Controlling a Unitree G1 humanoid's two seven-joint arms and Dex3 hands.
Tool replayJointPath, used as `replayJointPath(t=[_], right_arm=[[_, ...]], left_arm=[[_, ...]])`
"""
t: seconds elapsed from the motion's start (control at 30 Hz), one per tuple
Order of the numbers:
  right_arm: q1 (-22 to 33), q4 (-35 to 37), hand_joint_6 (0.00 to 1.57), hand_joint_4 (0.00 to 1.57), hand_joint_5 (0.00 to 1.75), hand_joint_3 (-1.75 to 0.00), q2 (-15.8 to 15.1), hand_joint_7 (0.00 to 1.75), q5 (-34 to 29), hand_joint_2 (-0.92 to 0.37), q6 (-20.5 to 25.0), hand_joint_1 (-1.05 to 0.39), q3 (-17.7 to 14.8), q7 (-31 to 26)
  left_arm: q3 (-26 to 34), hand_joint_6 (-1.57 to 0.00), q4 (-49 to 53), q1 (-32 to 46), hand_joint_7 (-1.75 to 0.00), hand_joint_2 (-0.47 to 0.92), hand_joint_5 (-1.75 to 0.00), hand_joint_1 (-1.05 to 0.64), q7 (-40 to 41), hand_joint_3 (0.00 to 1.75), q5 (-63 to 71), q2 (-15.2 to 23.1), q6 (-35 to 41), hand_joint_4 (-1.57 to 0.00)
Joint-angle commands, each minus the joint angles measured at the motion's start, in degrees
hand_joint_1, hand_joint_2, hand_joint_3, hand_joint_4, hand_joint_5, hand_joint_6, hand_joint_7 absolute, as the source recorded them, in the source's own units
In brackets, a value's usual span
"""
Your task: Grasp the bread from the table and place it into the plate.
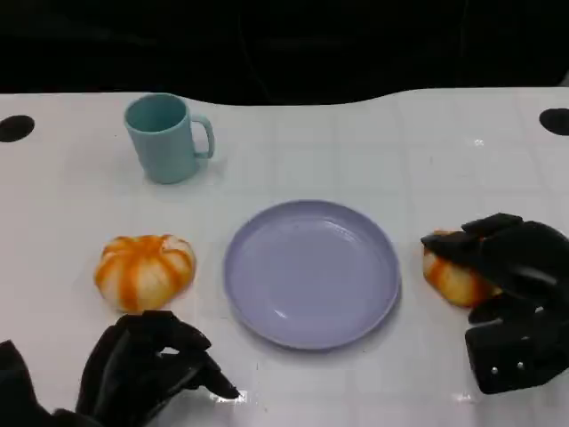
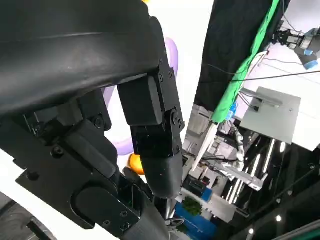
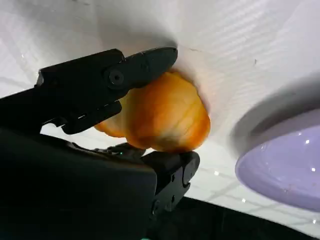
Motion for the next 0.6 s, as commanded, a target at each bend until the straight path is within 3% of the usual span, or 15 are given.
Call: replayJointPath(t=[0.03,0.07,0.1,0.17,0.37,0.43,0.5,0.6], right_arm=[[-0.4,1.6,0.8,0.67,0.76,-0.06,0.6,0.05,3.0,-0.91,-2.6,-0.29,-1.3,-4.4],[-0.3,1.9,0.92,0.7,1.08,-0.05,0.8,0.06,3.8,-0.9,-3.4,-0.25,-1.6,-5.3],[-0.3,2.2,0.97,0.71,1.21,-0.05,0.8,0.07,4.0,-0.89,-4.3,-0.24,-1.6,-6.8],[-0.3,2.9,1.1,0.79,1.37,-0.04,0.8,0.11,3.9,-0.89,-5.6,-0.23,-1.2,-10.1],[-0.6,4.0,1.29,0.84,1.67,-0.11,0.4,0.23,2.8,-0.92,-8.0,-0.14,0.3,-16.4],[-0.7,4.0,1.13,0.85,1.73,-0.46,0.4,0.62,2.8,-0.76,-8.2,-0.13,0.5,-16.9],[-0.7,3.8,0.96,0.92,1.74,-0.86,0.3,1.13,2.6,-0.57,-8.2,-0.12,0.6,-17.9],[-0.5,3.4,0.84,0.92,1.75,-1.0,0.3,1.46,2.8,-0.46,-8.3,-0.11,0.2,-19.1]], left_arm=[[0.1,-1.57,-0.9,0.9,-0.22,0.56,-0.5,-0.99,0.5,0.0,0.4,0.7,-0.1,-1.57],[0.2,-1.57,-1.0,1.0,-0.22,0.56,-0.5,-0.99,0.6,0.0,0.3,0.7,0.0,-1.57],[0.2,-1.57,-1.0,1.0,-0.22,0.56,-0.5,-0.99,0.6,0.0,0.3,0.7,0.1,-1.57],[0.1,-1.57,-1.0,1.0,-0.23,0.56,-0.5,-1.0,0.5,0.01,0.5,0.8,-0.3,-1.57],[-0.1,-1.57,-1.6,1.3,-0.23,0.56,-0.51,-1.01,0.7,0.01,0.6,0.9,-0.2,-1.57],[-0.1,-1.57,-1.7,1.3,-0.23,0.57,-0.51,-1.02,0.7,0.01,0.6,0.9,-0.1,-1.57],[-0.1,-1.57,-1.7,1.3,-0.23,0.56,-0.51,-1.01,0.7,0.0,0.4,0.9,0.2,-1.57],[-0.2,-1.57,-1.7,1.3,-0.23,0.56,-0.51,-1.01,0.8,0.0,0.5,0.9,0.1,-1.57]])
